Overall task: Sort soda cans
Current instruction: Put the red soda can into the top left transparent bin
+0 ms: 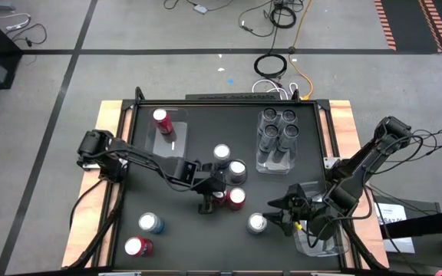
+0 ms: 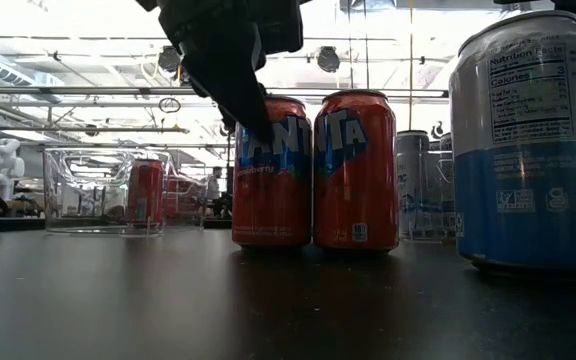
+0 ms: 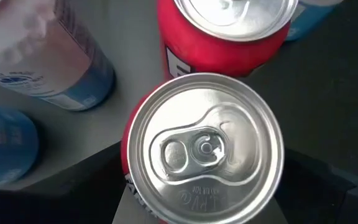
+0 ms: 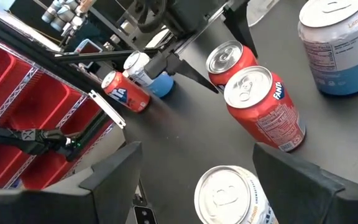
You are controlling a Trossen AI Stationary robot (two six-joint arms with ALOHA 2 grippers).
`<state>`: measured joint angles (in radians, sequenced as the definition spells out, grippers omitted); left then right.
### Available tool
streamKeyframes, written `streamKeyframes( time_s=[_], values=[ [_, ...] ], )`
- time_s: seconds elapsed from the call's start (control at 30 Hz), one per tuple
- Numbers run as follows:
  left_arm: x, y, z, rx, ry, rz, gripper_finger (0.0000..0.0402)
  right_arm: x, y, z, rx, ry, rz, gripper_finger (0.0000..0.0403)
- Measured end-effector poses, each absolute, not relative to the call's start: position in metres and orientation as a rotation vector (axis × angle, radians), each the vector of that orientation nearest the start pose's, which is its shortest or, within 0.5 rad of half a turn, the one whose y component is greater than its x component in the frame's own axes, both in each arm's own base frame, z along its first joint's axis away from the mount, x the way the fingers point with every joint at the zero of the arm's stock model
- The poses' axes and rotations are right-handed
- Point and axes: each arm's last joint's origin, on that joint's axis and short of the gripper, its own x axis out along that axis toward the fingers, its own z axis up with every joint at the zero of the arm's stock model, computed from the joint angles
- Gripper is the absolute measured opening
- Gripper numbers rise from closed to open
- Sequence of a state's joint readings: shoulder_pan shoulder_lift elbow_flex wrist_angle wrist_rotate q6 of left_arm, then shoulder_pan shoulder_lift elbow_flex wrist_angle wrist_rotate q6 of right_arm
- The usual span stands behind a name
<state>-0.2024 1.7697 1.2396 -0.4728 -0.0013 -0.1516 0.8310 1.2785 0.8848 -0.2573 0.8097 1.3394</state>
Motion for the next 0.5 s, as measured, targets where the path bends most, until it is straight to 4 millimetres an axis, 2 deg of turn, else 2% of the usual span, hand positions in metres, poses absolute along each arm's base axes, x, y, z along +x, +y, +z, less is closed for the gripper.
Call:
streamKeyframes(
  time_s=[0.17, 0.3, 0.5],
  values=[
    [0.3590, -0.0739, 0.2067, -0.127, 1.020, -0.057, 0.0357, 0.1928, 0.1802, 0.2647, 0.845, 0.367, -0.265, 0.0297],
    [0.3593, -0.0726, 0.2066, -0.129, 1.020, -0.054, 0.0353, 0.1929, 0.1802, 0.2646, 0.845, 0.367, -0.265, 0.0297],
    [0.3593, -0.0723, 0.2066, -0.126, 1.020, -0.055, 0.0317, 0.1929, 0.1803, 0.2646, 0.851, 0.367, -0.266, 0.0297]
  ],
)
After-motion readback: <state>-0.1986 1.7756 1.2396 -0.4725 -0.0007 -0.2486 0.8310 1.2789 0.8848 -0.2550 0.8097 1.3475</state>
